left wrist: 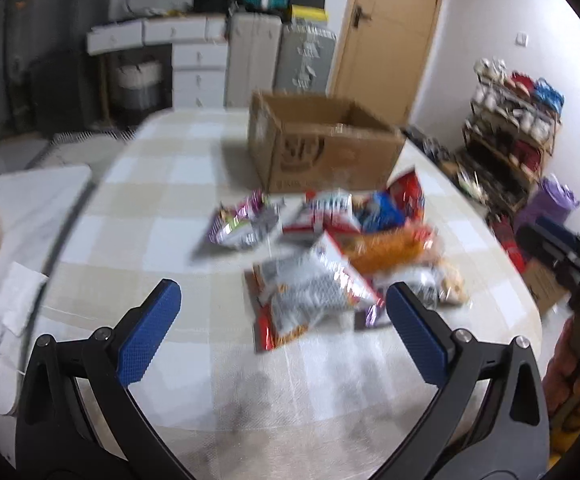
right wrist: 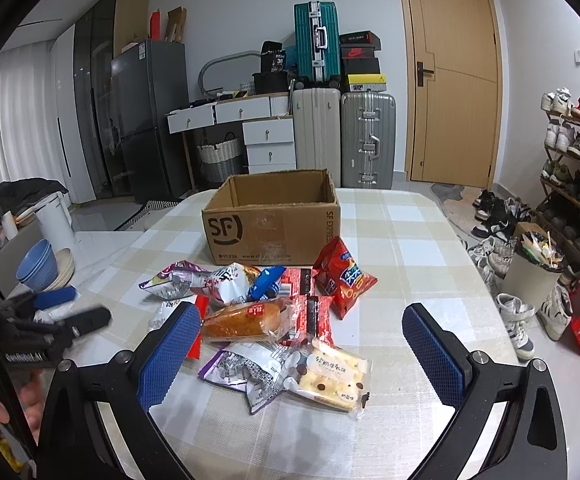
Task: Organize snacks
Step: 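Close the left gripper on the white-and-blue chip bag, then lift the chip bag with the left gripper while the right gripper grasps a silver snack bag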
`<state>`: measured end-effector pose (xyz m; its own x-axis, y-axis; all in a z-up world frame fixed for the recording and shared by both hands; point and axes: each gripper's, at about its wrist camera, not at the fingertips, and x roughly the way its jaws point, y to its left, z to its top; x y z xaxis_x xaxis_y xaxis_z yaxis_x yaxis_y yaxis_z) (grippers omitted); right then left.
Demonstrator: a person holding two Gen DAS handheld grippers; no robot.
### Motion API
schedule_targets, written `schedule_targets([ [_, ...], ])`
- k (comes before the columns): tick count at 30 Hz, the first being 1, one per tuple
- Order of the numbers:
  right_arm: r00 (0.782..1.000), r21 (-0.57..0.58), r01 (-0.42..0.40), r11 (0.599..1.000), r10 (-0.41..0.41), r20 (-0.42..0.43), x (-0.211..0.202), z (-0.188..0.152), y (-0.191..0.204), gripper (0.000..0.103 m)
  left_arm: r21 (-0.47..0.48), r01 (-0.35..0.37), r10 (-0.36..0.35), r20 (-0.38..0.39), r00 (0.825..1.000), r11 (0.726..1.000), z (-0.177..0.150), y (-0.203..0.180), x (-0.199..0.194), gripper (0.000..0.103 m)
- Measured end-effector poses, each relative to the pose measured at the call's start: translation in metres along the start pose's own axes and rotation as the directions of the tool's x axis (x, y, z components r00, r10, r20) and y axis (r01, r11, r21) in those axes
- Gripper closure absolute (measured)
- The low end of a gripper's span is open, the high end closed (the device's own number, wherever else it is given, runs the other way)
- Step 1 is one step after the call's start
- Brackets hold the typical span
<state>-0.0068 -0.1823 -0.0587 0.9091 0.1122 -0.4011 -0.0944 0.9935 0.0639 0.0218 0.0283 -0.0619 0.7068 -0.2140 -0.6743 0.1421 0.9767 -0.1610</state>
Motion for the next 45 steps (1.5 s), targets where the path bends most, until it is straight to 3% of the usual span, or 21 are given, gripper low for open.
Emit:
schedule_targets([
  [3, 1.000, -0.001, -0.003, 1.000, 0.003, -0.023, 0.010, -0.003, -0.002, 0.000, -0.038, 0.046, -0.048, -0.039, 0.998, 0.998, 0.001, 0.007, 0.020, 0.001],
  [7, 0.993, -0.035, 0.013, 0.999, -0.016, -0.115, 0.029, -0.011, -0.007, 0.000, -0.100, 0.097, -0.110, -0.127, 0.986, 0.990, 0.006, 0.010, 0.054, 0.001],
  [13, 0.992, 0.011, -0.001, 1.000, 0.003, -0.130, 0.041, -0.016, -0.017, 0.000, -0.181, 0.125, -0.160, -0.190, 0.969, 0.976, 0.013, 0.009, 0.100, 0.001],
  [16, 0.987, 0.025, -0.001, 1.000, 0.005, -0.158, 0.048, -0.020, -0.022, 0.000, -0.205, 0.134, -0.178, -0.213, 0.961, 0.970, 0.015, 0.006, 0.117, 0.013],
  [17, 0.986, 0.028, -0.002, 1.000, 0.007, -0.165, 0.051, -0.022, -0.023, 0.000, -0.211, 0.143, -0.189, -0.215, 0.958, 0.967, 0.015, 0.005, 0.121, 0.023],
  [18, 0.984, 0.034, -0.005, 0.999, 0.011, -0.176, 0.053, -0.023, -0.024, 0.000, -0.216, 0.147, -0.194, -0.218, 0.957, 0.965, 0.015, 0.005, 0.126, 0.023],
  [20, 0.981, 0.041, -0.006, 0.999, 0.014, -0.195, 0.058, -0.025, -0.026, 0.000, -0.230, 0.156, -0.205, -0.209, 0.956, 0.961, 0.015, 0.007, 0.129, 0.026],
  [24, 0.977, 0.058, -0.013, 0.998, 0.025, -0.212, 0.064, -0.028, -0.029, 0.000, -0.245, 0.185, -0.234, -0.189, 0.954, 0.952, 0.014, 0.012, 0.124, 0.044],
  [30, 0.978, 0.047, -0.008, 0.999, 0.017, -0.208, 0.066, -0.029, -0.029, 0.000, -0.178, 0.176, -0.210, -0.189, 0.959, 0.968, 0.010, 0.006, 0.111, 0.048],
  [41, 0.980, 0.073, -0.027, 0.997, 0.041, -0.194, 0.054, -0.025, -0.028, 0.000, -0.199, 0.204, -0.233, -0.138, 0.963, 0.958, 0.004, 0.022, 0.084, 0.050],
  [45, 0.978, 0.073, -0.085, 0.994, 0.098, -0.187, 0.047, -0.023, -0.030, 0.000, -0.203, 0.222, -0.245, -0.096, 0.965, 0.954, 0.006, 0.030, 0.063, 0.050],
])
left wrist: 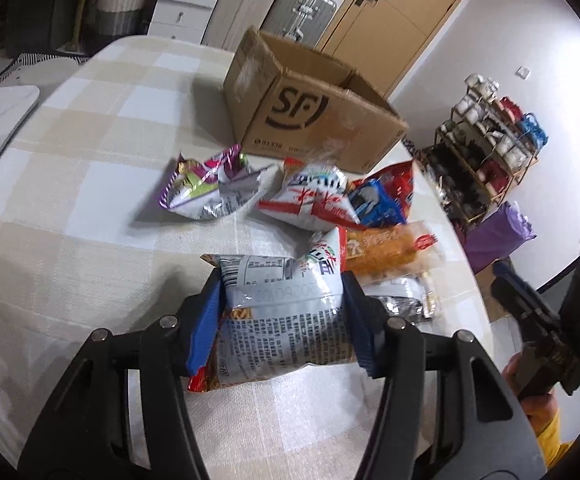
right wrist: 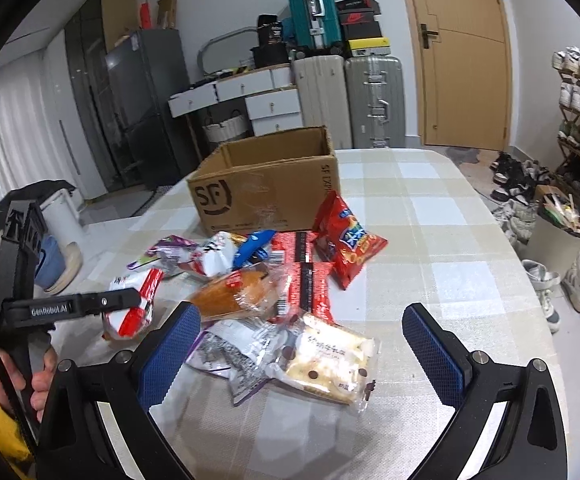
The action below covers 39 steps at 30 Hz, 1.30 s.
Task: Organize snacks
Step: 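Lift the chip bag with the left gripper while the right gripper grasps a silver snack bag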
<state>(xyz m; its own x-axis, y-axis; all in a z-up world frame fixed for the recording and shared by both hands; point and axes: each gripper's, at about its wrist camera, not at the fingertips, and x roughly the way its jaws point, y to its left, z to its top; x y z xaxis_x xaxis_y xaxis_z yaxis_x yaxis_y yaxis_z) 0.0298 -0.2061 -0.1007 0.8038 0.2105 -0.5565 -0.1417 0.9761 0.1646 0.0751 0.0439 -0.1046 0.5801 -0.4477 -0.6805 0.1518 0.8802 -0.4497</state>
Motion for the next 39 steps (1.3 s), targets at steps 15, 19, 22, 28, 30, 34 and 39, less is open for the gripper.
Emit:
schedule_targets([
  [15, 0.942, -0.097, -0.312, 0.945, 0.295, -0.157, 0.036, -0.009, 0.044, 0.000, 0.008, 0.029, -0.030, 0.070, 0.997, 1.000, -0.009, 0.006, -0.058, 0.049],
  [19, 0.945, -0.183, -0.302, 0.936, 0.267, -0.190, 0.053, -0.005, 0.055, 0.001, -0.007, 0.023, -0.022, 0.069, 0.997, 1.000, -0.012, 0.014, -0.061, 0.049],
  [22, 0.937, -0.258, -0.307, 0.916, 0.243, -0.252, 0.075, -0.003, 0.060, 0.007, -0.018, 0.022, -0.021, 0.066, 0.998, 1.000, -0.013, 0.019, -0.060, 0.049],
  [28, 0.926, -0.395, -0.300, 0.868, 0.166, -0.338, 0.106, -0.005, 0.065, 0.029, -0.029, 0.013, -0.012, 0.054, 0.998, 0.999, -0.012, 0.024, -0.055, 0.049],
  [30, 0.926, -0.424, -0.302, 0.854, 0.156, -0.345, 0.111, -0.005, 0.066, 0.031, -0.035, 0.011, -0.009, 0.051, 0.999, 0.999, -0.012, 0.026, -0.054, 0.049],
  [34, 0.928, -0.467, -0.299, 0.832, 0.142, -0.343, 0.112, -0.009, 0.068, 0.037, -0.041, 0.006, -0.004, 0.044, 0.999, 0.999, -0.011, 0.027, -0.049, 0.049],
  [39, 0.933, -0.504, -0.299, 0.810, 0.137, -0.334, 0.098, -0.016, 0.069, 0.046, -0.036, 0.005, -0.003, 0.042, 0.999, 0.999, -0.010, 0.023, -0.050, 0.049],
])
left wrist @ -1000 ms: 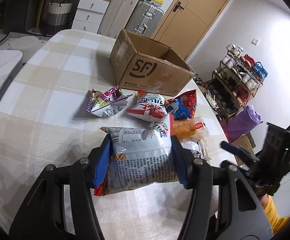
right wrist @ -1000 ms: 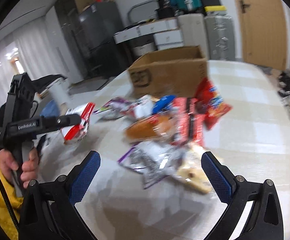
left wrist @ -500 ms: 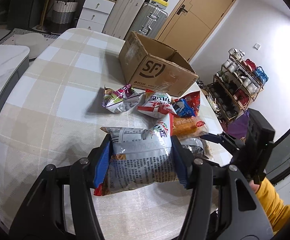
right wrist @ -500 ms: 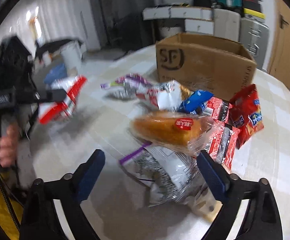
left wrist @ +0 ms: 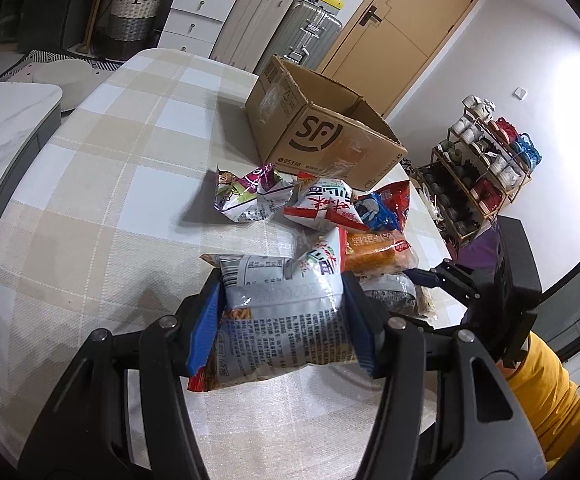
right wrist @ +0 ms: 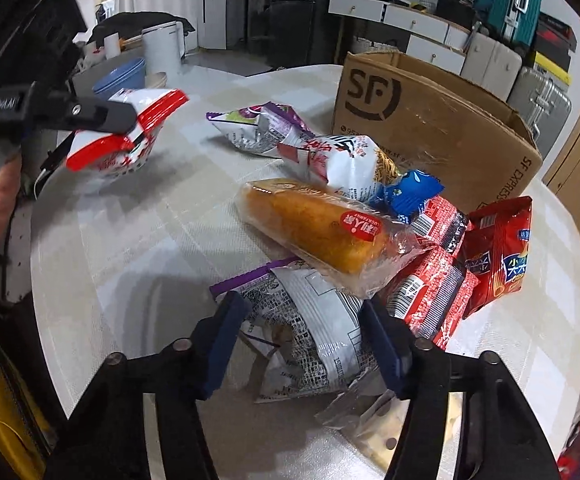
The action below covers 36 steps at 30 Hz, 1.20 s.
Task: Organize snacks
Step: 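Lift the chip bag with the left gripper while the right gripper grasps a silver snack bag, then carry both bags over the cardboard box with both grippers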
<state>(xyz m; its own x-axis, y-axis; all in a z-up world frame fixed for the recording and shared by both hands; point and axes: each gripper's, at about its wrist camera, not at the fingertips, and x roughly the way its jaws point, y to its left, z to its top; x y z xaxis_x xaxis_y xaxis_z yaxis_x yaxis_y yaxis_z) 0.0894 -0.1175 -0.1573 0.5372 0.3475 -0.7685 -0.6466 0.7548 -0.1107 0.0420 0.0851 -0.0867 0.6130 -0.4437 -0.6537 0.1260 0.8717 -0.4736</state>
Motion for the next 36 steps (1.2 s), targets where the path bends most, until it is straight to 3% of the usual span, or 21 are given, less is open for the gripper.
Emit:
schedule_targets([
  [2, 1.000, 0.010, -0.012, 1.000, 0.012, 0.007, -0.003, -0.003, 0.001, 0.061, 0.002, -0.001, 0.001, 0.004, 1.000, 1.000, 0.001, -0.001, -0.001, 0.049],
  [14, 0.997, 0.044, -0.049, 0.998, 0.046, 0.059, -0.020, -0.014, 0.018, 0.070, 0.003, -0.002, 0.002, 0.028, 1.000, 1.000, -0.003, -0.005, -0.016, 0.049],
  [22, 0.984, 0.146, -0.111, 0.983, 0.088, 0.155, -0.049, -0.017, 0.016, 0.070, 0.009, 0.003, -0.004, 0.046, 0.999, 1.000, -0.006, -0.009, -0.028, 0.049],
  [29, 0.946, 0.246, -0.184, 0.952, 0.103, 0.307, -0.095, -0.009, -0.002, 0.070, 0.032, 0.012, -0.014, 0.072, 0.997, 0.999, -0.001, -0.019, -0.042, 0.049],
  [36, 0.888, 0.301, -0.250, 0.920, 0.093, 0.451, -0.144, 0.010, -0.023, 0.070, 0.091, 0.008, -0.019, 0.117, 0.993, 0.996, 0.015, -0.038, -0.059, 0.049],
])
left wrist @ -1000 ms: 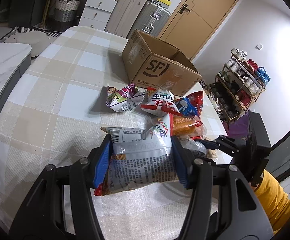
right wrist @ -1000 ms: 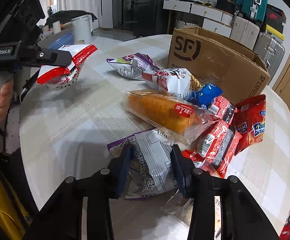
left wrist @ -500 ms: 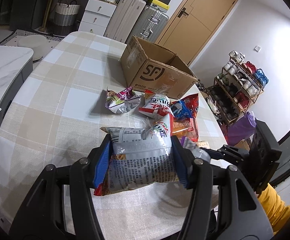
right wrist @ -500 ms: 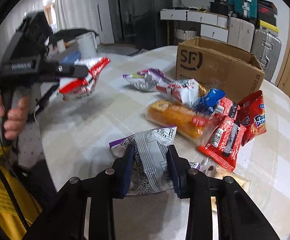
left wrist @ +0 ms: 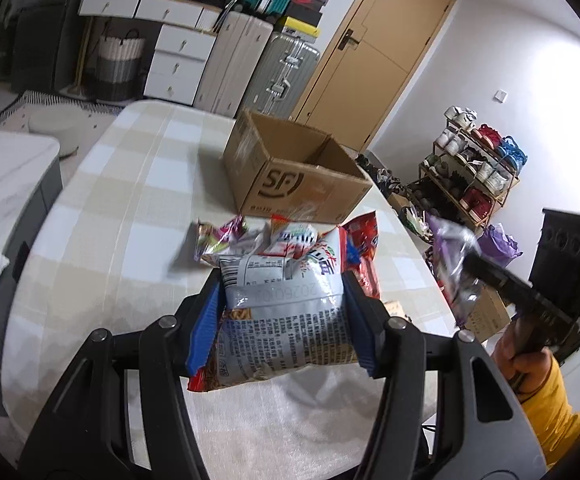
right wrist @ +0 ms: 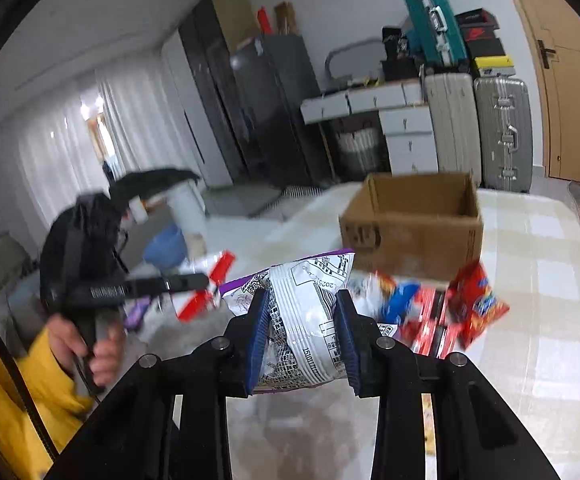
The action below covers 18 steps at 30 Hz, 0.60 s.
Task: Organize snacks
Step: 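Carry both bags over the cardboard box with both grippers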
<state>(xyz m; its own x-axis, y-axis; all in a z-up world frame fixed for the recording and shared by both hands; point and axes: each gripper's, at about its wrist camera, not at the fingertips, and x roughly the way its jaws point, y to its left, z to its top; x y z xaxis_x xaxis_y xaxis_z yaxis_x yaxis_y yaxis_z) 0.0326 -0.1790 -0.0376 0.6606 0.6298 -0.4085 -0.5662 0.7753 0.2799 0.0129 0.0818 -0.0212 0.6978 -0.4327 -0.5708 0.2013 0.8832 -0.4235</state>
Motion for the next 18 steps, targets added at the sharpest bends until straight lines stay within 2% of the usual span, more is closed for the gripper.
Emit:
schedule_targets([
  [8, 0.995, 0.008, -0.011, 1.000, 0.010, 0.100, -0.022, 0.051, 0.004, 0.070, 0.052, 0.007, -0.009, 0.046, 0.999, 0.999, 0.029, -0.021, -0.011, 0.049],
  [18, 0.987, 0.025, -0.025, 0.999, 0.020, 0.160, -0.024, 0.127, -0.007, 0.070, 0.099, -0.006, -0.006, 0.112, 0.994, 0.995, 0.098, -0.042, -0.008, 0.049],
])
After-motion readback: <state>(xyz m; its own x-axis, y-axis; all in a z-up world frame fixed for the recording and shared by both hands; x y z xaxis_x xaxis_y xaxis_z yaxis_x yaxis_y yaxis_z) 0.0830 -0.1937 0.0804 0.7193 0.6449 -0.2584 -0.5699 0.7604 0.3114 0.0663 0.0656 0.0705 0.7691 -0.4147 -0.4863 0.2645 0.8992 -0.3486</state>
